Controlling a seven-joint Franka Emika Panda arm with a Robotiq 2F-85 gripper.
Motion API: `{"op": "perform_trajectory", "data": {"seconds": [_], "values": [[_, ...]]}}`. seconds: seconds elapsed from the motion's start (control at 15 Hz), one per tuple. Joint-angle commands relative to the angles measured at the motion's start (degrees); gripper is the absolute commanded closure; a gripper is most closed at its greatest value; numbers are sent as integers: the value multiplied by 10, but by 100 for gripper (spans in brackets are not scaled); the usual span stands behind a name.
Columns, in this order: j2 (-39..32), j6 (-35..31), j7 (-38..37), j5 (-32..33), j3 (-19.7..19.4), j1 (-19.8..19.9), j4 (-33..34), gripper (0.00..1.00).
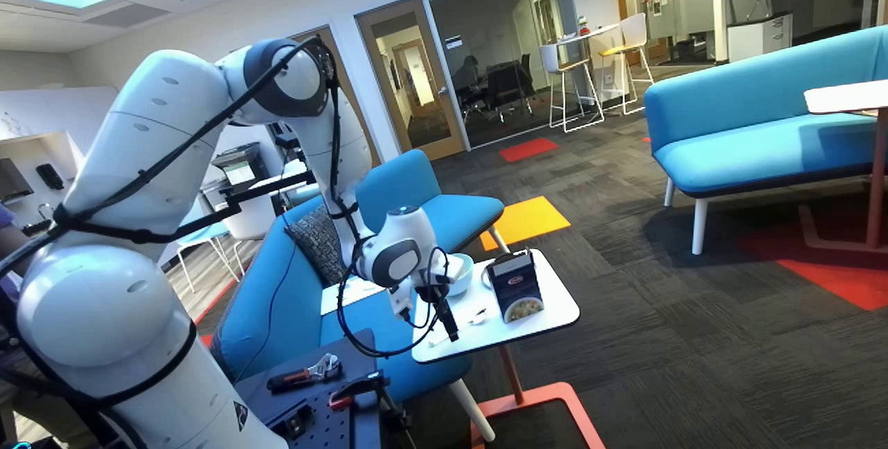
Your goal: Use the spoon to scoop the objects in the bowl and put it on the table
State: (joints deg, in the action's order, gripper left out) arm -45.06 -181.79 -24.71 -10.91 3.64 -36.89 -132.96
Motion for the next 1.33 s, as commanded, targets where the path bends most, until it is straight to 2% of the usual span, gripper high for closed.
{"op": "perform_trajectory", "data": {"seconds": [0.0, 0.2, 0.27, 0.33, 0.53, 1.0, 1.27], "values": [[-15, 16, 9, -14, -5, -6, 22, 0], [-24, 21, 9, -14, -5, -6, 31, 0], [-27, 22, 9, -14, -5, -5, 34, 25], [-29, 22, 10, -14, -5, -5, 36, 26], [-32, 23, 9, -14, -5, -6, 39, 51], [-24, 25, 7, -16, -13, -10, 37, 99], [16, 37, 1, -18, -41, -41, 5, 97]]}}
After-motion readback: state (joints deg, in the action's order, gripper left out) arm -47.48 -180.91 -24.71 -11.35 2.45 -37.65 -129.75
